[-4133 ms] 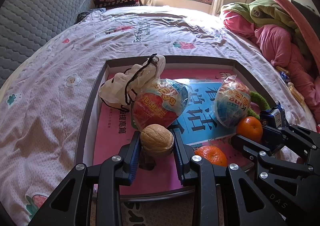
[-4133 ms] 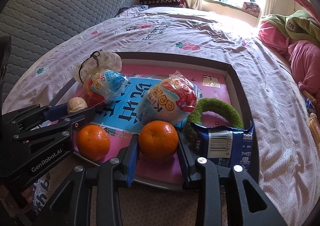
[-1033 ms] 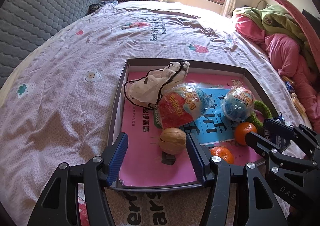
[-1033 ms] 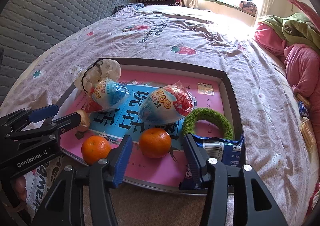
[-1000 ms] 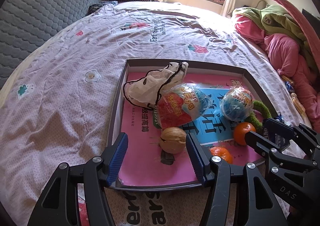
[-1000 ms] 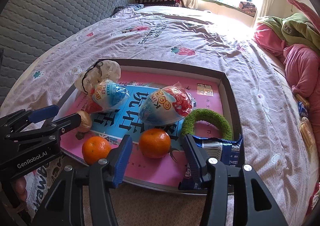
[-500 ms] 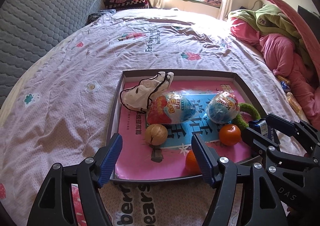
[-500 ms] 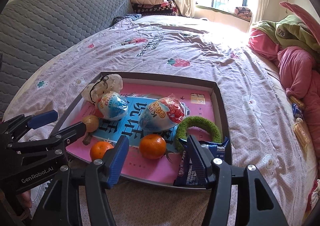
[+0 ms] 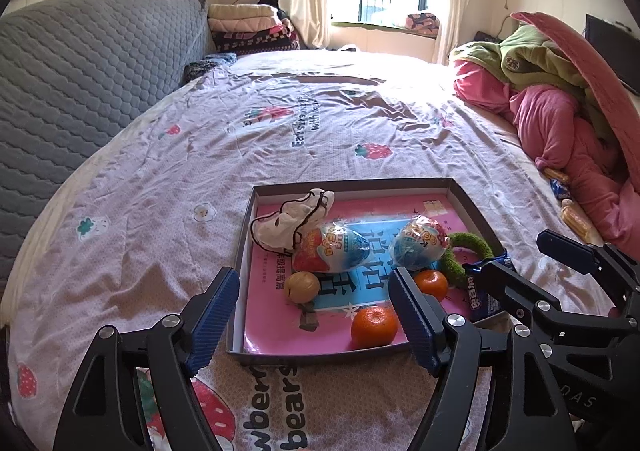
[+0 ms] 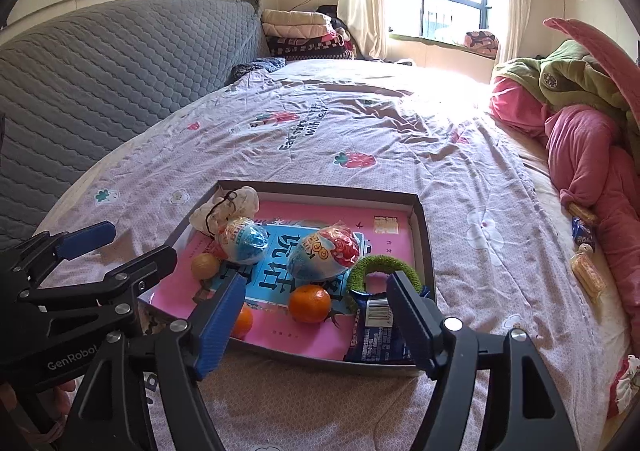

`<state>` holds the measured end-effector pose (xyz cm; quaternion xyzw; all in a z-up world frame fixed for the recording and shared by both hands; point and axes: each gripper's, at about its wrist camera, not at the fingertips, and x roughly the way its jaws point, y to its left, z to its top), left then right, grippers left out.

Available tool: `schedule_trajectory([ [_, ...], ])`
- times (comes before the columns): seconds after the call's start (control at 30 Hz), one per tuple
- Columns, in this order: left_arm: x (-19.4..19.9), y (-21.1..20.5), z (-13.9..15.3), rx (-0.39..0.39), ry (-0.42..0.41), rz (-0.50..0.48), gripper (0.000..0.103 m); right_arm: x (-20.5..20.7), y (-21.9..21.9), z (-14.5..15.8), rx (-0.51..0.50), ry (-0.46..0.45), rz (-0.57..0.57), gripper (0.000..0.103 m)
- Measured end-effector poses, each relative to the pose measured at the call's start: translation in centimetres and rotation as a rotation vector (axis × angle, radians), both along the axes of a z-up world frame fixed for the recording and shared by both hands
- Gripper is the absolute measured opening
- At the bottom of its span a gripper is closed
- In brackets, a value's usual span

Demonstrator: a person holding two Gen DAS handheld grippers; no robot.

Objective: Organize objects
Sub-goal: 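Withdraw both open tools back from the tray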

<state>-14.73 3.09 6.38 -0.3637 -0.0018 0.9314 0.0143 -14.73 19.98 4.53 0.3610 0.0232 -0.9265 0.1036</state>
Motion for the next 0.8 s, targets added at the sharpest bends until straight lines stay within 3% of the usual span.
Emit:
schedule_trajectory([
  [0.5, 4.0, 0.0, 3.9, 0.025, 0.086, 0.022, 0.078, 4.0, 1.3, 3.9, -0.009, 0.091, -0.018, 0.087],
  [0.8, 6.0, -0.1, 3.2, 0.024, 0.091, 0.039, 0.078, 6.9, 1.5, 4.3, -0.002, 0.131, -0.013, 0.089],
])
